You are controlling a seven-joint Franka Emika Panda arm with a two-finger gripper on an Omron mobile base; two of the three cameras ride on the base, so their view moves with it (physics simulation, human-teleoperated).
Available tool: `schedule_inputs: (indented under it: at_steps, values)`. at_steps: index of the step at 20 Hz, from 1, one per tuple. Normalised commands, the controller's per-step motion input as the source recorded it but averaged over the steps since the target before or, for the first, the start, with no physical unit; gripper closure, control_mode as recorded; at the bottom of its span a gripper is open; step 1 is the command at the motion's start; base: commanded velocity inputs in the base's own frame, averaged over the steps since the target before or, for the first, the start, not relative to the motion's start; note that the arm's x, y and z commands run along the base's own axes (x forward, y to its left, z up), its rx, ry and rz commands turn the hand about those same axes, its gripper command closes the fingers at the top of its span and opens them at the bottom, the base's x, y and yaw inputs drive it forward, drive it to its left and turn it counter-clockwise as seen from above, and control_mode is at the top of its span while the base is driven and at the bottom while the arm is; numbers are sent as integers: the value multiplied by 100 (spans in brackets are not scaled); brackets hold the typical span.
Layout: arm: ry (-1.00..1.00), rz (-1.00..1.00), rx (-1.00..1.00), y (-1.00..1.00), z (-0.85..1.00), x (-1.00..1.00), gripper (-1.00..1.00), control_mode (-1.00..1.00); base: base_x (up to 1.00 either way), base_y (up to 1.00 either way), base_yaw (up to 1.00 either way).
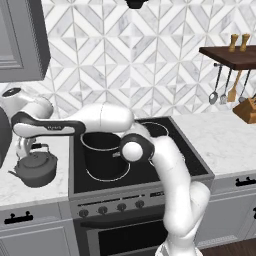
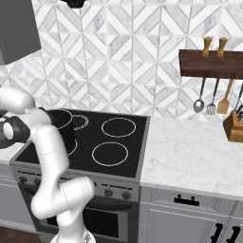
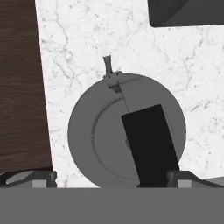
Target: Pick the kettle from the counter and place it on a stove burner. Then turn the burner on.
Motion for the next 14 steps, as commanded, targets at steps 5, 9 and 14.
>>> schedule_inputs:
  at_steps: [5,9,14]
  values:
    - [0,0,0,-1,-16,13,-100,-100,0,0,0]
    - [0,0,2,-14,0,17,-100,-100,0,0,0]
    - [0,1,0,-5,0,27,-100,-100,0,0,0]
